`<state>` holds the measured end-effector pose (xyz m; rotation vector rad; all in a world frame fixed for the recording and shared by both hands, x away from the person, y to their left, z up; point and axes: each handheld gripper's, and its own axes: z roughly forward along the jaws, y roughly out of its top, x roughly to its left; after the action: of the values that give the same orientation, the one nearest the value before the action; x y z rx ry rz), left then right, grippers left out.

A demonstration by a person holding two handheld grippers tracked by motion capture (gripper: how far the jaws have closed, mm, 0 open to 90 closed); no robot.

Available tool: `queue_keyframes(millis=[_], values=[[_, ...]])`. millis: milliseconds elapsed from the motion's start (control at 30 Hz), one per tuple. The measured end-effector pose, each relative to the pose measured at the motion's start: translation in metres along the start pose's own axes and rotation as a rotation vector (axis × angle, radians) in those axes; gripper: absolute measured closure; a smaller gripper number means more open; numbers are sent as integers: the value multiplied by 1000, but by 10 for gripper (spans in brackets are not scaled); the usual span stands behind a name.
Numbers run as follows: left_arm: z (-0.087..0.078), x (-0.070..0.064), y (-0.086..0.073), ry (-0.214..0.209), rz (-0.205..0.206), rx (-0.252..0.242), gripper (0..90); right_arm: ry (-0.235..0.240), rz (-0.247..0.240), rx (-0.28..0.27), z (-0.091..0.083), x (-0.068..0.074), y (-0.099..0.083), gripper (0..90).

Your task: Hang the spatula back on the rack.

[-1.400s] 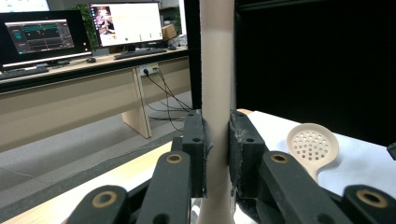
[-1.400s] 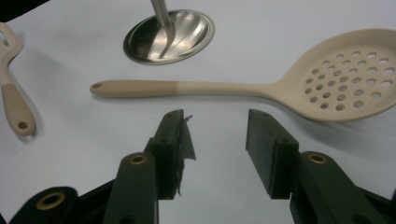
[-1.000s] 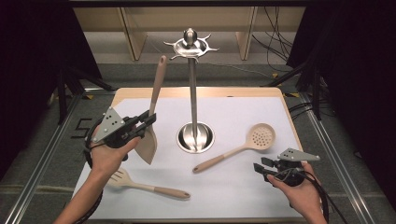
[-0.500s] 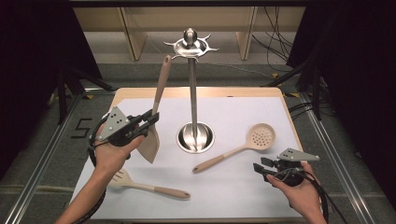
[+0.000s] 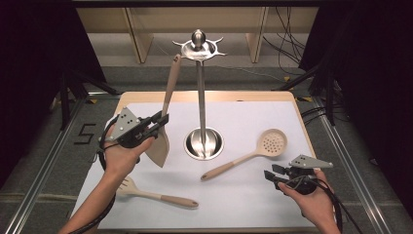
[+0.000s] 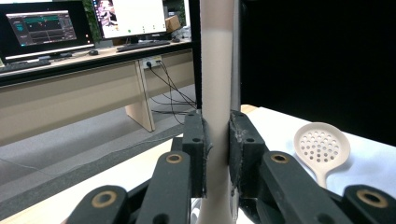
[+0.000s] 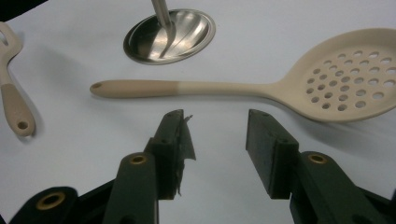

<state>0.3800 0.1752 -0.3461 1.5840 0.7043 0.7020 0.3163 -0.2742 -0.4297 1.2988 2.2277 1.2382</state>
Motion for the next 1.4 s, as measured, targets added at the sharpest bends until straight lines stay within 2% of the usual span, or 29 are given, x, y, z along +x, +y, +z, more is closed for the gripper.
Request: queue_keyframes(millis=[67,100,133,233,267,433,467,533,567,800,933,1000,1033,1100,1200,1267,1300,1333,1400], values=[[2,0,-1,-4,-6,1,779,-3,-13,-7,0,-1,0,578],[3,1,-1,0,15,-2,779,-3,-12,-6,0,-1,0,578],[3,0,-2,4,-7,6,778,0,-8,-4,1,-1,0,578],[7,-1,-3,1,-10,4,778,4,7,6,0,1,0,578],[9,1,-2,-6,9,-3,777,2,6,6,0,1,0,578],[15,1,-4,-10,0,3,771,4,10,-2,1,2,0,578],[16,1,-4,-9,-3,3,768,0,-3,-5,1,0,0,578],[16,2,-3,-6,-5,3,760,0,8,-1,1,1,-1,578],[16,2,-3,-4,-6,3,756,-14,-37,-3,0,-2,0,578],[11,6,-3,3,-4,5,775,-10,-34,-10,0,-2,0,578],[4,5,5,4,-6,-11,828,0,-24,-9,1,-2,0,578],[1,3,10,0,-10,-21,852,-18,-37,-10,0,-2,0,578],[0,1,12,-5,-10,-28,862,-2,-30,-10,1,-2,0,578],[-2,-1,18,-22,-20,-46,870,-3,-3,-10,1,0,-1,578],[-5,-3,29,-45,-43,-94,864,-3,-1,2,1,1,0,578],[-5,-5,38,-38,-45,-122,860,-4,-7,2,1,1,0,579],[-5,-5,42,-37,-42,-135,871,-2,16,10,0,2,-1,578],[-5,-5,45,-36,-41,-144,887,0,17,11,0,3,0,578],[-4,-7,52,-26,-50,-150,892,4,11,10,0,2,0,578]])
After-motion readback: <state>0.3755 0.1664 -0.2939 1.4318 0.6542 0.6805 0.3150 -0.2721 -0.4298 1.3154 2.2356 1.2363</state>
